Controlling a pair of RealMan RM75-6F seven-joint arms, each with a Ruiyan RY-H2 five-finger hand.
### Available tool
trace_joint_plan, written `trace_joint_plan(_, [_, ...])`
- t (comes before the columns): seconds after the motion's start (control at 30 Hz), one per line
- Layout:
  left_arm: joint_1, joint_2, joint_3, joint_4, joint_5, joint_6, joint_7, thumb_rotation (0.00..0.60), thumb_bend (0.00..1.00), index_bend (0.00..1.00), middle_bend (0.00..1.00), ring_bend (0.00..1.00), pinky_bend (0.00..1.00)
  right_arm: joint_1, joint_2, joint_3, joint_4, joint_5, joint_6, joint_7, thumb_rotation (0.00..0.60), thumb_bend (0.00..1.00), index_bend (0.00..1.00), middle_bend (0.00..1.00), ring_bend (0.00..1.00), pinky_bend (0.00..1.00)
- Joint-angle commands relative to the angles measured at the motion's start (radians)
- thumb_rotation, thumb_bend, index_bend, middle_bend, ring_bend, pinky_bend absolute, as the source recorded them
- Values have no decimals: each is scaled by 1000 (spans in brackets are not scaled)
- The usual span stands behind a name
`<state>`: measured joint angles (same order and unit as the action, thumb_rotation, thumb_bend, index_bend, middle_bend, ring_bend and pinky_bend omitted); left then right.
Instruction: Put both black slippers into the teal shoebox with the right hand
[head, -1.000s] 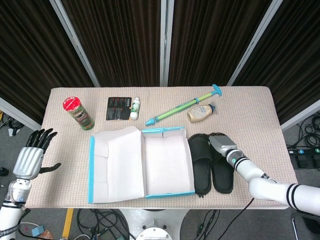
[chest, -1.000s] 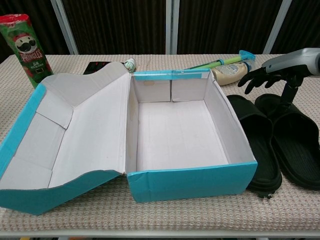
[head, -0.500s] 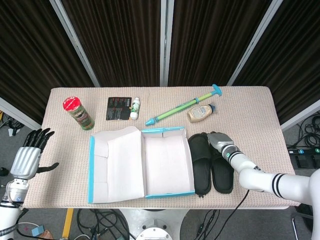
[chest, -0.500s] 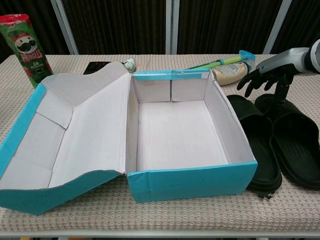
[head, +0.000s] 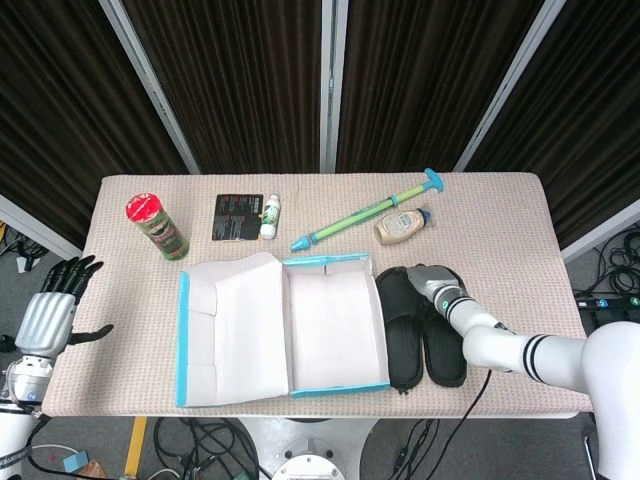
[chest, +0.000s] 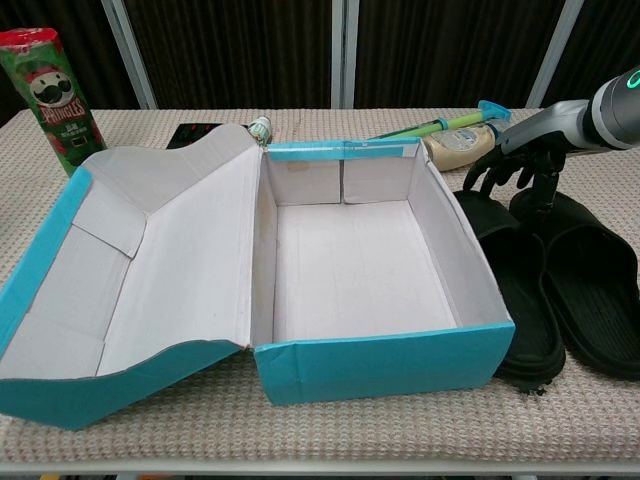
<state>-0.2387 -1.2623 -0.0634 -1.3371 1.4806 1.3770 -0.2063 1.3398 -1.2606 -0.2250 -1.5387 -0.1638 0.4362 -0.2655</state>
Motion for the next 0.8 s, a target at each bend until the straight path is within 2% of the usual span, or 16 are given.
trace_joint_plan(0.03, [-1,0,0,4,-1,-3,-4,600,58,101,67,0,15,12,-13,-14,15,8,-14,13,600,113,117,138,40,103])
trace_joint_plan(0.27, [-3,-2,-2,14,-2,-8,-18,600,58,101,68,0,15,31,-35,-37,41,6,-35,48,600,111,124,138,40,105])
trace_joint_plan(0.5, [-4,-3,0,17,3,-11,-34,600,58,101,67,0,15,38,-48,-49,51,-7,4,74,600,125,277,202,97,118])
trace_joint_plan(0.8, [-4,-5,2,18,-3,-21,-34,600,58,101,67,0,15,37,-62,-59,55,-17,50,79,600,158,379,303,192,139])
